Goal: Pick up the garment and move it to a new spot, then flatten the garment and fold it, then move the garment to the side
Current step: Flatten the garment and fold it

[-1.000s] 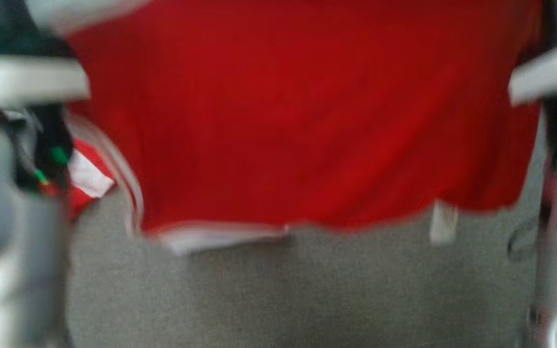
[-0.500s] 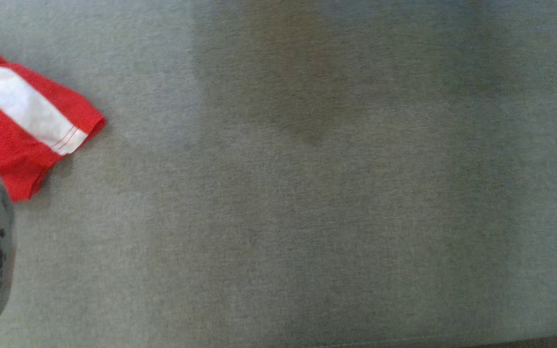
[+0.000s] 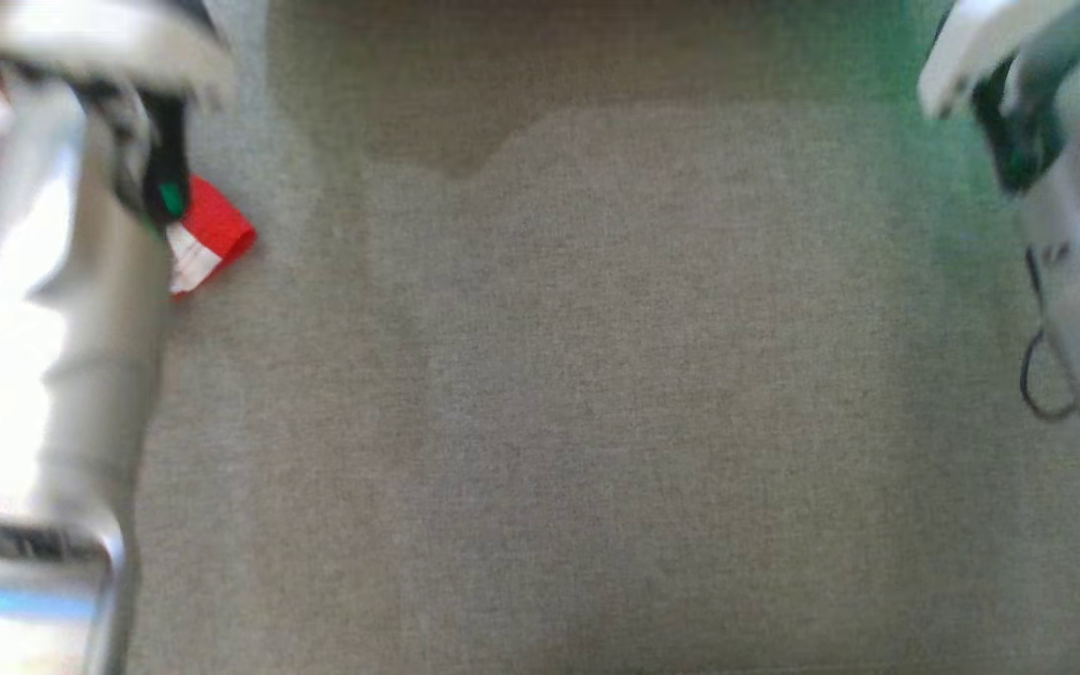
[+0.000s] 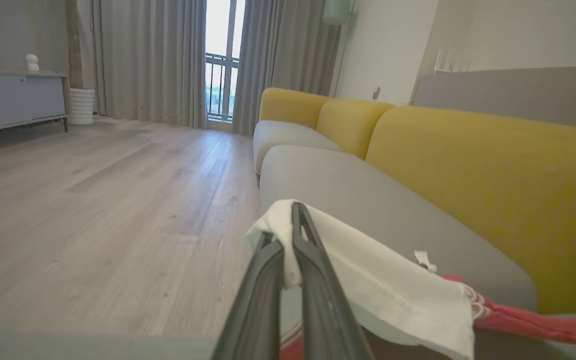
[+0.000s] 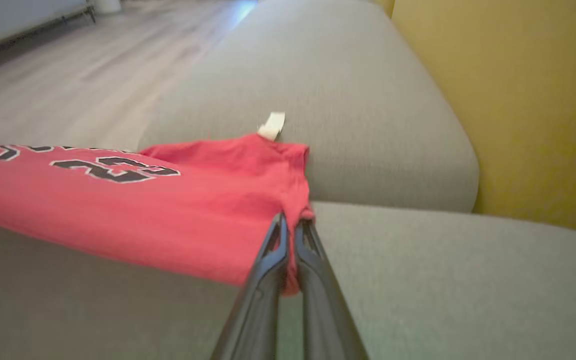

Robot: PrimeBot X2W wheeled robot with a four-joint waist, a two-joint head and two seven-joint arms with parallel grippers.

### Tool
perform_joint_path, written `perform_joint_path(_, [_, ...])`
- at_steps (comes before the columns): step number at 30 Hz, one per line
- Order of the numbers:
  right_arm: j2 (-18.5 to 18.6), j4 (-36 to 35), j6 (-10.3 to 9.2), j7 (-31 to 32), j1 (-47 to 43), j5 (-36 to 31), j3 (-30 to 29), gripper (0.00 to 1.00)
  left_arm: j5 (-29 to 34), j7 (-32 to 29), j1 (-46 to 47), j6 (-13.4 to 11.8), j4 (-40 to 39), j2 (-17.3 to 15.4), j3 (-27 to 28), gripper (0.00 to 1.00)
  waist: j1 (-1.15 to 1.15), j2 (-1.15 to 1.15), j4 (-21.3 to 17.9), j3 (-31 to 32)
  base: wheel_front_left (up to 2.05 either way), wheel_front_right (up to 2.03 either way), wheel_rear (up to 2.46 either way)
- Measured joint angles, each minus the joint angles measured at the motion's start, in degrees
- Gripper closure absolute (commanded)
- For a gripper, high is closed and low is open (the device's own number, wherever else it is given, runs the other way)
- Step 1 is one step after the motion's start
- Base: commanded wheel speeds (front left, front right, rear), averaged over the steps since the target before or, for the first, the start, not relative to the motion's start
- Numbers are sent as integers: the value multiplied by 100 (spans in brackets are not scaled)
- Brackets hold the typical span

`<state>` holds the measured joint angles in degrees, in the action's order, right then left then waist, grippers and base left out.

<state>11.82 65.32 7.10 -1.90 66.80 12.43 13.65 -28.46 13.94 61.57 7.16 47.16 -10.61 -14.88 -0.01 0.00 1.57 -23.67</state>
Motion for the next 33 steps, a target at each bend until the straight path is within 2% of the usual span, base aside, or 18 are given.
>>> perform_joint_path(5, [370, -291, 0, 624, -719, 798, 1073, 100, -275, -23, -1239, 43, -431, -207, -625, 100, -1, 0, 61, 419, 0, 0, 0])
perform_joint_path(14, [1577, -1545, 0, 1357, -2062, 2141, 2782, 100, -482, -681, -2885, 43, -1571, -853, -1585, 100, -1, 0, 242, 1166, 0, 0, 0])
perform_joint_path(17, [1875, -1851, 0, 1497, -2231, 2565, 3075, 100, -594, -940, -3328, 43, -2001, -1067, -1695, 100, -1, 0, 289, 1376, 0, 0, 0])
perform_joint_path(24, [2321, -2384, 0, 1826, -2668, 3337, 3578, 100, -956, -1522, -4125, 30, -2952, -1356, -1819, 100, 0, 0, 329, 1766, 0, 0, 0])
perform_joint_path(28, [2551, -2647, 0, 2094, -2970, 3702, 3868, 100, -1228, -1986, -4690, -32, -3637, -1555, -1878, 100, -1, 0, 319, 2058, 0, 0, 0])
perform_joint_path(33, [2886, -3063, 0, 2533, -3173, 4154, 4133, 100, -1446, -2565, -5303, -245, -4496, -1951, -1965, 100, -1, 0, 263, 2357, 0, 0, 0])
